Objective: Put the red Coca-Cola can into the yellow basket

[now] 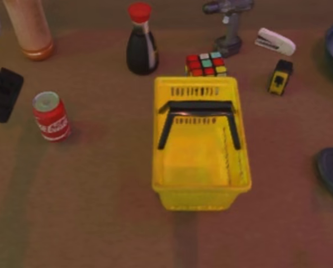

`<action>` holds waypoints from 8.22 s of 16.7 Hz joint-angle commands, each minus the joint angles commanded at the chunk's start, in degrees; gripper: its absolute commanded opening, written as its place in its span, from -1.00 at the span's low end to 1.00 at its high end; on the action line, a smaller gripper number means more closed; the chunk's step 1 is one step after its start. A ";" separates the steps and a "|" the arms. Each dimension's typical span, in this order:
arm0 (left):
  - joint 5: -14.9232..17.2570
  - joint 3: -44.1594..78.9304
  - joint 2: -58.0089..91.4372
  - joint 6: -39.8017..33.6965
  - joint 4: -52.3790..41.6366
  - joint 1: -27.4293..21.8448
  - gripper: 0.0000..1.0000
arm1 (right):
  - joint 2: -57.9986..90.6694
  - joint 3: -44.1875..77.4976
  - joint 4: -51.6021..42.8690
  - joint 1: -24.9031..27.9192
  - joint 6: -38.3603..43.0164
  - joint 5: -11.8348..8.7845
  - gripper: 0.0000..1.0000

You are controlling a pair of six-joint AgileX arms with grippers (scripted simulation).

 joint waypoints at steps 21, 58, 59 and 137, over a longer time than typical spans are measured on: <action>-0.20 49.96 61.30 18.21 -30.37 -2.65 1.00 | 0.00 0.00 0.00 0.00 0.00 0.00 1.00; 4.93 42.18 63.37 16.12 -15.50 -3.71 -1.00 | 0.00 0.00 0.00 0.00 0.00 0.00 1.00; 7.33 41.57 63.34 14.98 -12.45 -4.11 -1.00 | 0.00 0.00 0.00 0.00 0.00 0.00 1.00; 35.41 -19.98 -0.59 -26.42 68.80 -2.03 1.00 | 68.54 65.01 -45.50 19.98 -32.44 -0.07 1.00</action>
